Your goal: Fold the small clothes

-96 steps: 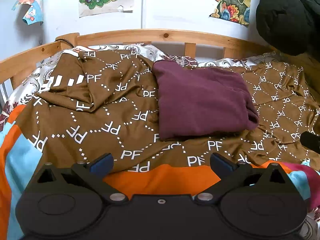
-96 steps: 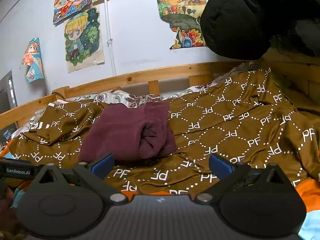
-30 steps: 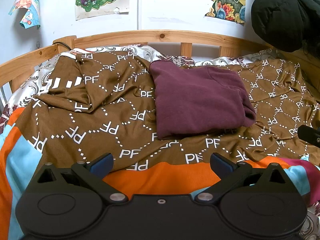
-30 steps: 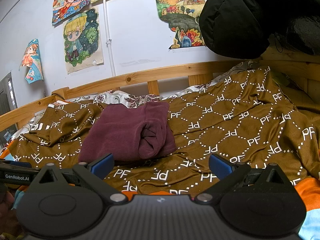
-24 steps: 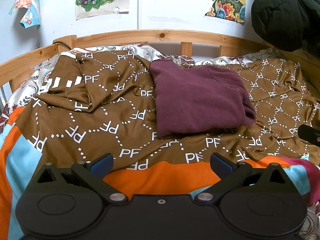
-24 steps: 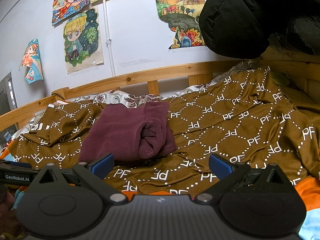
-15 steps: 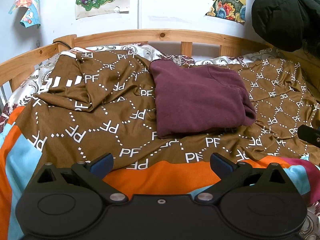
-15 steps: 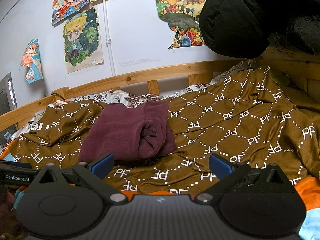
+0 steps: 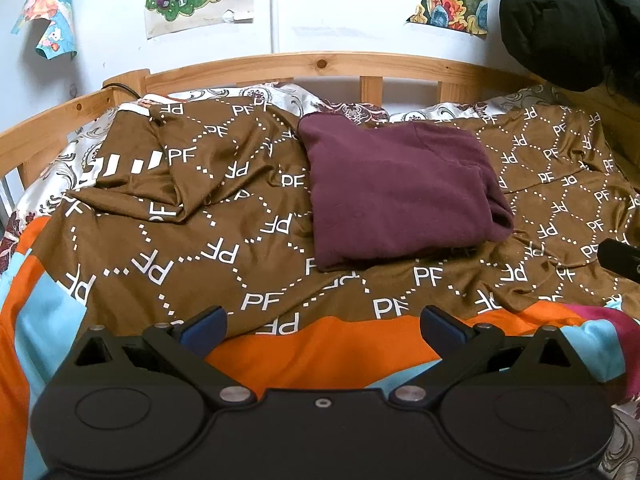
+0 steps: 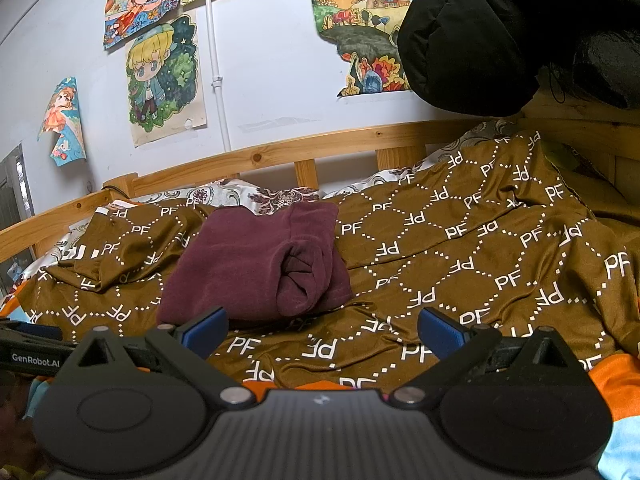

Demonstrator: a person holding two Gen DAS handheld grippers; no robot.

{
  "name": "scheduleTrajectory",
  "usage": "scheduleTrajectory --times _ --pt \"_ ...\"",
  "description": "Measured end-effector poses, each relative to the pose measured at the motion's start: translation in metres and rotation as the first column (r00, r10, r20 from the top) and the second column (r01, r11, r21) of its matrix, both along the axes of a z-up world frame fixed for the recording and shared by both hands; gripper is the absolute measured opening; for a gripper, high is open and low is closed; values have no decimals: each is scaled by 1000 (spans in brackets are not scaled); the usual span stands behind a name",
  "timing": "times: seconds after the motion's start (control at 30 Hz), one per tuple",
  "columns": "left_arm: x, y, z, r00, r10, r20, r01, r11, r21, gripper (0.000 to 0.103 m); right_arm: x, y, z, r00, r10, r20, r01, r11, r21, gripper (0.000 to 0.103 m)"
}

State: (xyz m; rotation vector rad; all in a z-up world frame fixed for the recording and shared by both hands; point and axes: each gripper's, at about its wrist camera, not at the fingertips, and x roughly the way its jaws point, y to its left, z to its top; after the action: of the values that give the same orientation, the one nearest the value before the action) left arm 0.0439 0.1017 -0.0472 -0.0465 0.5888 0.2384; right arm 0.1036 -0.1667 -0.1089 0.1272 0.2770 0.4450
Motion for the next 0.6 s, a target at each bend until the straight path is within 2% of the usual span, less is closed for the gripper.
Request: scheduleTrajectory --times 0.6 --pt "-1 -2 0 1000 -21 -3 21 1000 9 102 0 1 -1 1000 -1 -1 1 1000 0 103"
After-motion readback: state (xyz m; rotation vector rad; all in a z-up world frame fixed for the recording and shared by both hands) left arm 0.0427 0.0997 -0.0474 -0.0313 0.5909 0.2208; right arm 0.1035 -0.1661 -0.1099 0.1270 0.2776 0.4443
